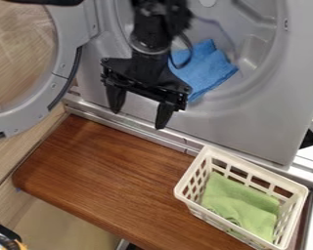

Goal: Pick up the blue cloth into the washing machine

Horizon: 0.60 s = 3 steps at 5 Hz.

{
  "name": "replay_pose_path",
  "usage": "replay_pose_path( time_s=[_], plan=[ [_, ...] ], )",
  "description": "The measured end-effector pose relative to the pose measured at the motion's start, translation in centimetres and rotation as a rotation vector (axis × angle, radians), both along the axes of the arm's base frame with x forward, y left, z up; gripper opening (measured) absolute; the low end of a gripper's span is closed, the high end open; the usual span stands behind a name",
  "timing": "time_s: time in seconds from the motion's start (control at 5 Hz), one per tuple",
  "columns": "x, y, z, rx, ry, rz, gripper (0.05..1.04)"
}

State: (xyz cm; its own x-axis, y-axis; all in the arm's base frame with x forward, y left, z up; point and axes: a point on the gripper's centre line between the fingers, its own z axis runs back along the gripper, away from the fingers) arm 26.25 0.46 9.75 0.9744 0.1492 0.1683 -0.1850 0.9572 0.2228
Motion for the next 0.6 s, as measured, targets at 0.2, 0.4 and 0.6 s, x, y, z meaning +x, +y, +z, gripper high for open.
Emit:
replay_pose_path(
  time_s=[0.2,0.4,0.6],
  plan=[
    [-2.7,2.3,0.9,-0.014,0.016,0.093,1.000],
    [-5.1,2.9,2.2,0.037,0.025,0.162,1.000],
    [-7.0,4.7,1.4,0.035,0.037,0.254,1.000]
  ],
)
